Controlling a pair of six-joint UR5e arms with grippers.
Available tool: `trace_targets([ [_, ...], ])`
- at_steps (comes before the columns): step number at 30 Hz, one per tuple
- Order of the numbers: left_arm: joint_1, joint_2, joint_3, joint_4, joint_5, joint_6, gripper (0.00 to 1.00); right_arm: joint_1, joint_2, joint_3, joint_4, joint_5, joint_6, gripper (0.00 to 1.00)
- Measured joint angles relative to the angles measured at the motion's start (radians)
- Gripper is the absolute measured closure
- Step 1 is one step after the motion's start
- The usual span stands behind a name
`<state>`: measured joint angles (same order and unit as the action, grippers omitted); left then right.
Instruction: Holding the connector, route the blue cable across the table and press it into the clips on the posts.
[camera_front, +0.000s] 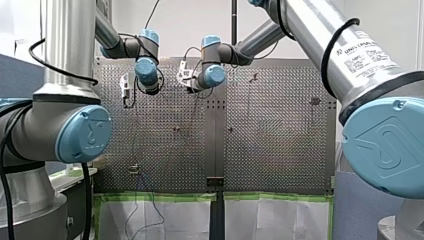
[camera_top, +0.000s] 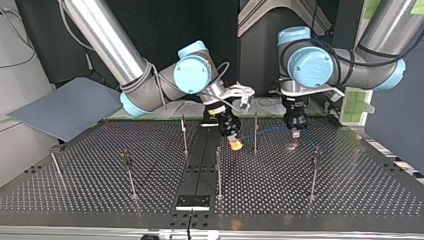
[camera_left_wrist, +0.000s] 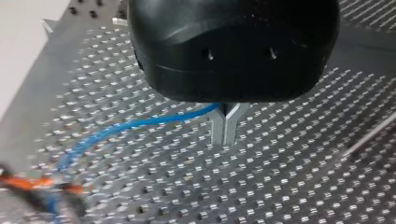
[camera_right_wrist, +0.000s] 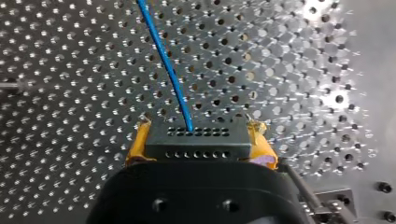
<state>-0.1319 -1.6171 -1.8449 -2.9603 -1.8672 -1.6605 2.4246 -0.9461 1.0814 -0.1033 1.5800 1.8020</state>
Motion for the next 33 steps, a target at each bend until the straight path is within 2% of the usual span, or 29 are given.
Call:
trace_targets([
  [7,-0.019,-0.011,-0.068,0.045,-0.003,-0.010,1.00,-0.001,0.000,0.031,0.018,0.003,-0.020,1.00],
  [13,-0.035,-0.031,-0.106,0.091,-0.003,-0.019,1.00,-0.010,0.000,0.088,0.017,0.007,-0.028,1.00],
  [16,-0.042,-0.047,-0.119,0.113,-0.003,-0.022,1.00,-0.014,0.001,0.113,0.017,0.009,-0.040,1.00],
  [20,-0.051,-0.073,-0.136,0.148,-0.003,-0.024,1.00,-0.018,0.001,0.133,0.018,0.016,-0.065,1.00],
  [23,-0.057,-0.092,-0.144,0.166,-0.004,-0.025,1.00,-0.022,0.001,0.151,0.018,0.028,-0.075,1.00],
  [33,-0.080,-0.162,-0.175,0.221,-0.042,-0.028,1.00,-0.036,0.002,0.226,0.013,0.041,-0.089,1.00],
])
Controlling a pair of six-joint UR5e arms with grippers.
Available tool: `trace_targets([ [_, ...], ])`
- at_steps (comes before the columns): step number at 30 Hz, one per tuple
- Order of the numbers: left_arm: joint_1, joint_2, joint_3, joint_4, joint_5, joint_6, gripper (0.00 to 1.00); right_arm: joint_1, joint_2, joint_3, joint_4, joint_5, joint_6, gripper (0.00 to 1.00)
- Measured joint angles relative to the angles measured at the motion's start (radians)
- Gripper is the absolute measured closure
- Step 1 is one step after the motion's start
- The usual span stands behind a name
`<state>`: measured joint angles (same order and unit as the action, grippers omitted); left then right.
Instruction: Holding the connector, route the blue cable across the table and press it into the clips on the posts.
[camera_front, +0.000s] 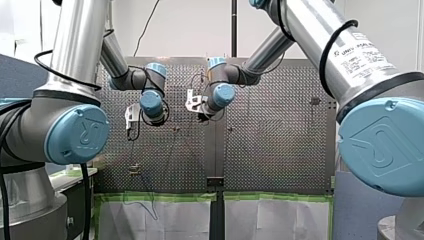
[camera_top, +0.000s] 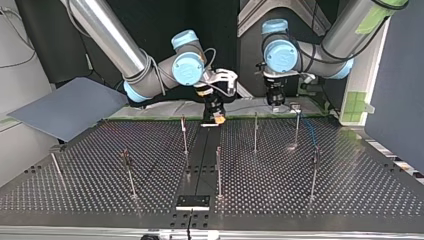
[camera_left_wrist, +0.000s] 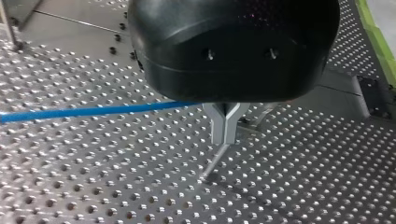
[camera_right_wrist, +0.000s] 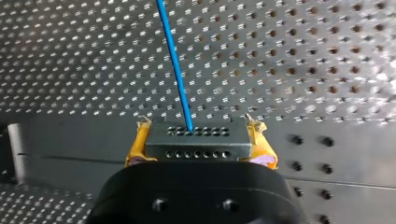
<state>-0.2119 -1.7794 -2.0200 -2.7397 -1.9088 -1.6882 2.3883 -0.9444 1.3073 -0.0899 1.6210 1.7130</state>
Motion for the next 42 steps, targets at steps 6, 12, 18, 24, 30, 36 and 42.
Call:
trace_targets([
  [6,-0.013,-0.038,-0.006,0.023,-0.009,0.000,1.00,0.000,0.003,0.026,-0.003,-0.002,-0.008,1.00],
  [12,-0.020,-0.075,-0.006,0.055,-0.022,-0.001,1.00,0.000,0.015,0.032,-0.015,-0.009,-0.013,1.00],
  [18,-0.021,-0.108,0.005,0.079,-0.021,0.005,1.00,-0.006,0.041,0.032,-0.035,-0.015,-0.012,1.00],
  [24,-0.022,-0.140,0.038,0.084,-0.020,0.007,1.00,-0.017,0.047,0.031,-0.084,-0.031,-0.003,1.00],
  [30,-0.020,-0.173,0.077,0.082,-0.023,0.004,1.00,-0.029,0.048,0.032,-0.124,-0.046,0.002,1.00],
  [36,-0.015,-0.204,0.110,0.081,-0.022,-0.002,1.00,-0.036,0.049,0.032,-0.143,-0.055,0.006,1.00],
  [42,-0.008,-0.220,0.152,0.073,-0.025,-0.019,1.00,-0.038,0.050,0.032,-0.152,-0.063,0.007,1.00],
])
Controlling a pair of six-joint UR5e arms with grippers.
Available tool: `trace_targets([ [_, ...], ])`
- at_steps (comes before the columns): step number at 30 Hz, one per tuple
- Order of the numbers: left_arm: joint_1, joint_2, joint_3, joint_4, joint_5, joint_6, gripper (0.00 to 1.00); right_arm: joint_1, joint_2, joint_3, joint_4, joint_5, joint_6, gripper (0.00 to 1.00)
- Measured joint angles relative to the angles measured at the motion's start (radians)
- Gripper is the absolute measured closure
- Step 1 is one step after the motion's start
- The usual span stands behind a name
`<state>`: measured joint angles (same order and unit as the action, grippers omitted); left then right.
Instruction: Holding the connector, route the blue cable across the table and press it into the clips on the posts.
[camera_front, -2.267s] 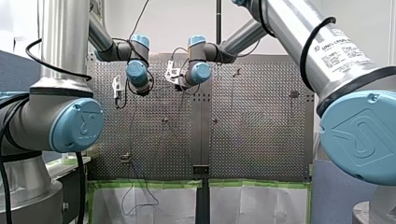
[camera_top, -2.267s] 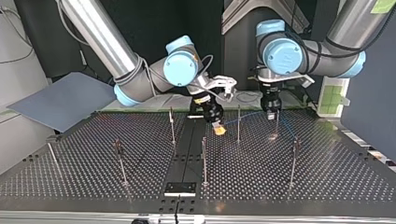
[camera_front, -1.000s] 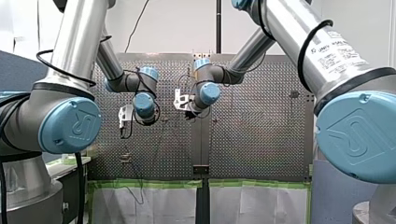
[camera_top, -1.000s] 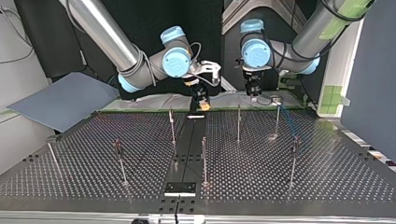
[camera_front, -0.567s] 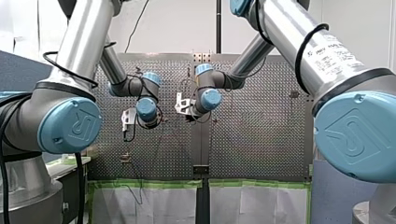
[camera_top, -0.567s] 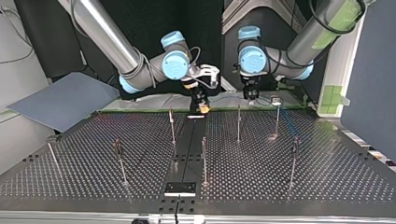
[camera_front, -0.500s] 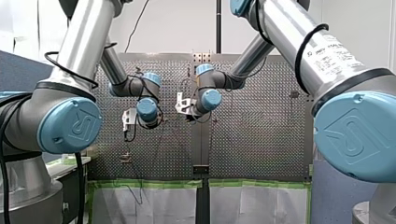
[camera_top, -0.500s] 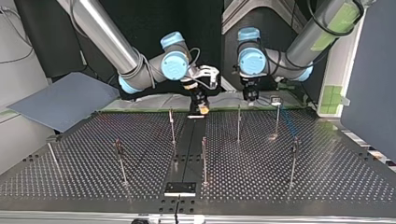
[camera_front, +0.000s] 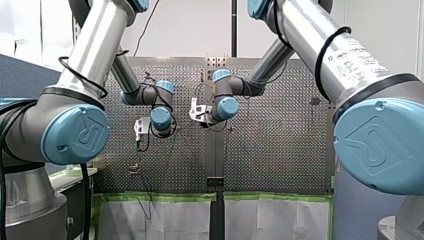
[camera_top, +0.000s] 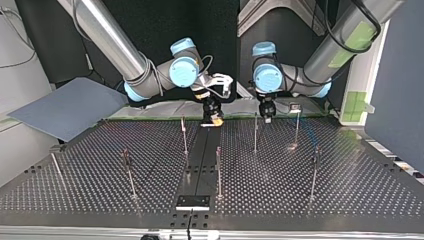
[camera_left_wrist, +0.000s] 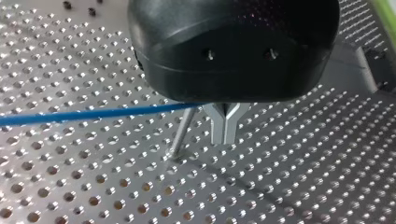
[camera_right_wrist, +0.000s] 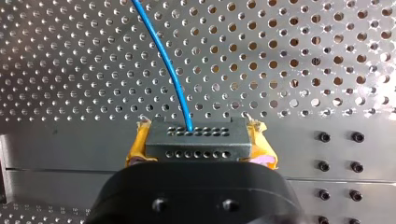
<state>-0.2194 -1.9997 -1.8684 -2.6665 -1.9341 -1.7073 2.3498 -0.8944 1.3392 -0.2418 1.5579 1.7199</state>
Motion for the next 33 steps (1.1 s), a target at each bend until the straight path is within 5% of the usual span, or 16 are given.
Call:
trace_targets([
  [14,0.040,-0.036,0.031,-0.004,-0.009,-0.015,1.00,-0.006,0.030,-0.001,-0.009,-0.005,-0.002,1.00],
  [33,0.100,-0.079,0.148,-0.039,0.045,0.015,1.00,-0.047,0.043,-0.039,-0.035,-0.024,0.004,1.00],
])
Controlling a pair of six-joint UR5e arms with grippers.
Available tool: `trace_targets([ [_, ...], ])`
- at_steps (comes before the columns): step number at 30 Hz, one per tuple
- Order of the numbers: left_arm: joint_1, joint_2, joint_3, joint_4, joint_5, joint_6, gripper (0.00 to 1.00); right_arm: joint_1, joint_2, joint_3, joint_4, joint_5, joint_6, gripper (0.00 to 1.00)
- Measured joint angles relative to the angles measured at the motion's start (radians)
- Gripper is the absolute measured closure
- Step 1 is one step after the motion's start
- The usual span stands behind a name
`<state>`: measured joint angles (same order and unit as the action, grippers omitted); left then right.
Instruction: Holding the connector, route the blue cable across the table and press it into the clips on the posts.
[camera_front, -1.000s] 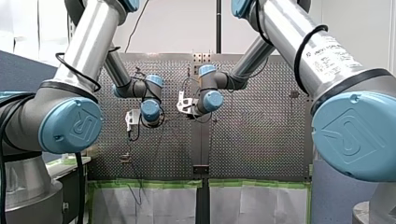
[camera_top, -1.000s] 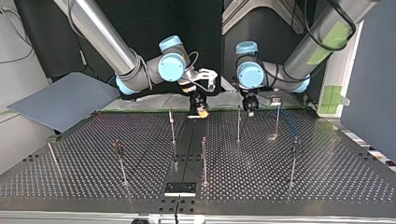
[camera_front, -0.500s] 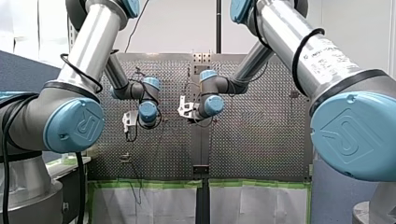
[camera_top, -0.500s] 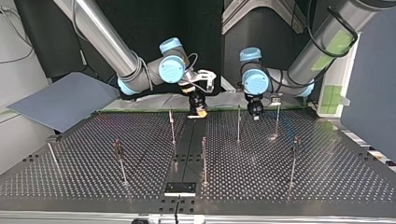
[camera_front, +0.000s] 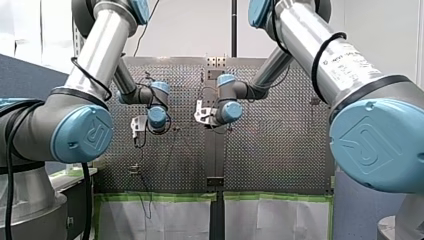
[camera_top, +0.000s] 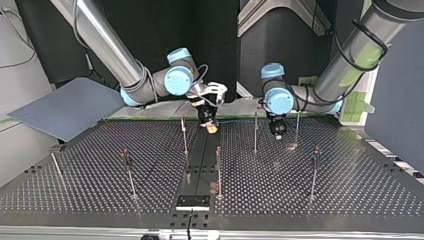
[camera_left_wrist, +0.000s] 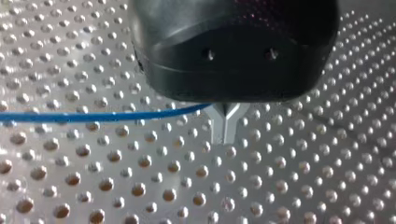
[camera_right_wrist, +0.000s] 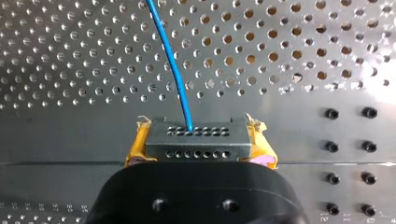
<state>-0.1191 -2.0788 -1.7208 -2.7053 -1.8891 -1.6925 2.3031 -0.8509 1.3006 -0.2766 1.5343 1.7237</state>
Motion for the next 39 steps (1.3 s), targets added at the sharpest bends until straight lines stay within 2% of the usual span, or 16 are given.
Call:
trace_targets([
  [9,0.027,-0.013,0.013,-0.001,0.030,0.017,1.00,-0.017,0.003,-0.002,-0.001,-0.003,0.001,1.00],
  [11,0.032,-0.013,0.014,0.000,0.038,0.017,0.82,-0.019,0.003,-0.003,-0.001,-0.003,0.001,1.00],
  [12,0.035,-0.014,0.014,0.001,0.046,0.017,0.82,-0.020,0.003,-0.003,-0.001,-0.004,0.001,1.00],
  [13,0.037,-0.014,0.014,0.001,0.053,0.017,0.71,-0.020,0.003,-0.003,-0.001,-0.004,0.001,1.00],
  [14,0.039,-0.013,0.014,0.002,0.061,0.018,0.65,-0.021,0.003,-0.003,-0.001,-0.005,0.001,1.00],
  [15,0.040,-0.013,0.014,0.002,0.071,0.018,0.65,-0.022,0.003,-0.003,-0.001,-0.006,0.001,1.00],
  [17,0.043,-0.012,0.014,0.002,0.086,0.017,0.49,-0.024,0.003,-0.003,-0.001,-0.008,0.001,1.00],
  [18,0.044,-0.011,0.014,0.002,0.098,0.017,0.49,-0.025,0.003,-0.003,-0.001,-0.009,0.001,1.00],
  [19,0.046,-0.011,0.014,0.002,0.106,0.017,0.39,-0.026,0.003,-0.003,-0.001,-0.010,0.001,1.00],
  [20,0.047,-0.010,0.014,0.001,0.114,0.018,0.24,-0.027,0.003,-0.004,-0.001,-0.010,0.001,1.00],
  [21,0.049,-0.009,0.014,0.000,0.125,0.018,0.24,-0.028,0.003,-0.004,-0.001,-0.010,0.001,1.00],
  [22,0.049,-0.008,0.014,-0.001,0.130,0.019,0.14,-0.028,0.003,-0.004,-0.001,-0.011,0.001,1.00],
  [23,0.050,-0.007,0.014,-0.003,0.132,0.019,0.10,-0.029,0.003,-0.004,-0.001,-0.011,0.001,1.00],
  [25,0.050,-0.006,0.014,-0.007,0.129,0.019,0.10,-0.030,0.003,-0.004,-0.001,-0.012,0.001,1.00],
  [29,0.049,-0.004,0.014,-0.020,0.120,0.020,0.01,-0.032,0.004,-0.004,-0.001,-0.015,0.001,1.00],
  [39,0.029,0.005,0.005,-0.069,0.056,0.020,0.01,-0.039,0.003,-0.004,-0.001,-0.019,0.001,1.00],
])
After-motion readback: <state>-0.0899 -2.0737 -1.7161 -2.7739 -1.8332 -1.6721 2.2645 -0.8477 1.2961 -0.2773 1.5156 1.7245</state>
